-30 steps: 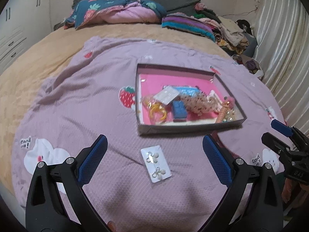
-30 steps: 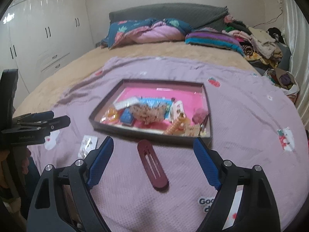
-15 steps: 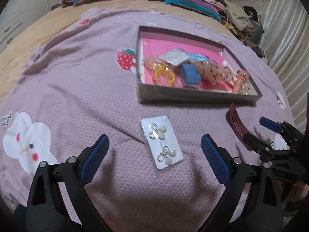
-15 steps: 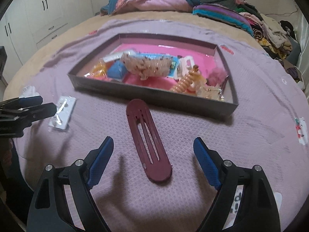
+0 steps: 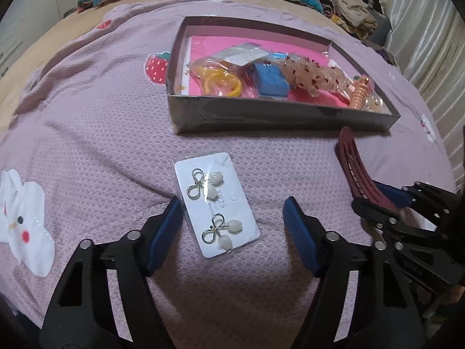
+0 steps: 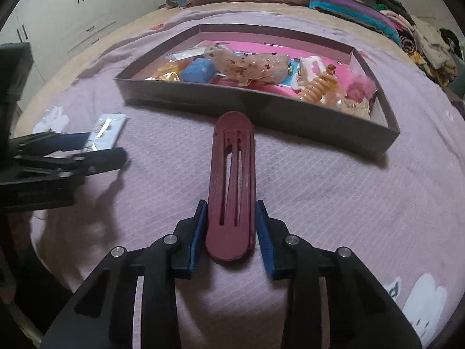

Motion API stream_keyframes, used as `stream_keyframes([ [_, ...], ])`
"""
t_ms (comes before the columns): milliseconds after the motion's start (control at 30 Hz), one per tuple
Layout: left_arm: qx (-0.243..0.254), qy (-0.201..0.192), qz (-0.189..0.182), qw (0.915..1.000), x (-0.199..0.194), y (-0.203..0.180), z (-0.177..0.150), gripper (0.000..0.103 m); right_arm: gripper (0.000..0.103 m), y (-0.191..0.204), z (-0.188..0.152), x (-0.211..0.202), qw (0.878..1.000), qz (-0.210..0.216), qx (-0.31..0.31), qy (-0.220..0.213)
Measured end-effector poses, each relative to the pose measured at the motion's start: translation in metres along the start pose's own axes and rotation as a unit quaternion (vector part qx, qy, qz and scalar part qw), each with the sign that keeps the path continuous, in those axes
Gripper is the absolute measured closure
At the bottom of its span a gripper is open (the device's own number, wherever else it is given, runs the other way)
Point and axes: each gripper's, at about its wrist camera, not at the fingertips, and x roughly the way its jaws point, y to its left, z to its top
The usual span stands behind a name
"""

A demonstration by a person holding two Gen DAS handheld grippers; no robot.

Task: Organize jewelry
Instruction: 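Grasp the maroon hair clip with the right while the left grasps the earring card, then carry the earring card into the tray with the left while the right carries the maroon clip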

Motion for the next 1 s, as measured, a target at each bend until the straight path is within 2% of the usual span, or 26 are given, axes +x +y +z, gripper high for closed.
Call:
stream_keyframes([
  [133,-0.001,0.0,0.011,0.9999,0.0,0.004,-0.002,0.063,0.071,0.005,-0.004,-0.006,1.0,0.02,0.009,0.0],
  [200,-0.002,0.001,0.008,1.0,-0.001,0.006,-0.002,0.065,0.071,0.007,-0.006,-0.01,0.999,0.033,0.013,0.001],
  [400,-0.001,-0.006,-0.001,1.0,-0.011,0.004,-0.003,0.068,0.071,0.013,-0.012,-0.025,0.999,0.051,0.018,-0.007],
  [1000,0.032,-0.051,-0.04,0.9974,-0.058,-0.032,0.013,0.069,0.071,-0.015,-0.009,-0.083,0.996,0.024,0.048,-0.078],
])
